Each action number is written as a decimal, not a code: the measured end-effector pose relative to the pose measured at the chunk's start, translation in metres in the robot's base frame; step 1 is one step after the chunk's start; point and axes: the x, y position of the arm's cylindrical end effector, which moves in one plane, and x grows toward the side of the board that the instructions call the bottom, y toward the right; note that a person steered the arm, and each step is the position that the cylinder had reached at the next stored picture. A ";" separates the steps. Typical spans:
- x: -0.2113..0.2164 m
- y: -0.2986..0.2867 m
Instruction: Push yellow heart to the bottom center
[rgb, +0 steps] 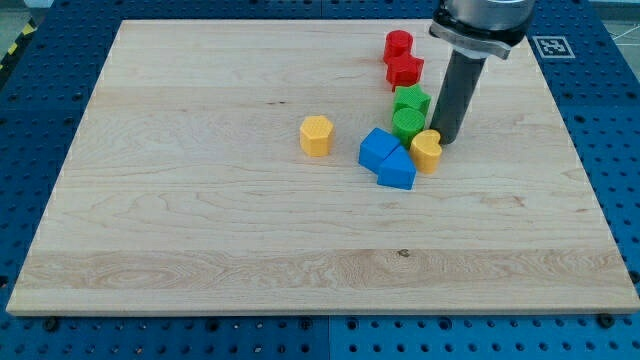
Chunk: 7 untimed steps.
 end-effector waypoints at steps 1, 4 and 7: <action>0.008 -0.011; 0.107 -0.064; 0.103 -0.043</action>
